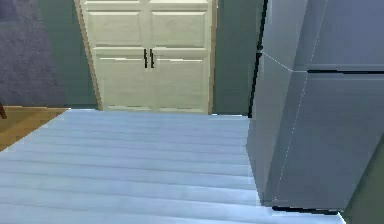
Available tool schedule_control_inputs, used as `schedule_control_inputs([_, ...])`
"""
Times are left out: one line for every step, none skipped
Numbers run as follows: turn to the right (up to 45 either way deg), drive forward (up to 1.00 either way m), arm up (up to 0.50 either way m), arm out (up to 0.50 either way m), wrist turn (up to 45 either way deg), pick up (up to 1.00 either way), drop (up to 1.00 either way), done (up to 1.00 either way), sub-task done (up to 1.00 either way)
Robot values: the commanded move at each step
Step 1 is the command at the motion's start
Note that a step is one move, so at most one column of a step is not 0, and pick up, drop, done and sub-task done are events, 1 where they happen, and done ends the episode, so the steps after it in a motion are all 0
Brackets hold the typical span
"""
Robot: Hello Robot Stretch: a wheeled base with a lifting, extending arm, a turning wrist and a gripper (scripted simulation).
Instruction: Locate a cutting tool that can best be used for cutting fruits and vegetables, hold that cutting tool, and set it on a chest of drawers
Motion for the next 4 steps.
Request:
schedule_control_inputs([-12.0,0.00,0.00,0.00,0.0,0.00,0.00,0.00,0.00])
schedule_control_inputs([0.0,1.00,0.00,0.00,0.0,0.00,0.00,0.00,0.00])
schedule_control_inputs([-12.0,0.00,0.00,0.00,0.0,0.00,0.00,0.00,0.00])
schedule_control_inputs([0.0,0.10,0.00,0.00,0.0,0.00,0.00,0.00,0.00])
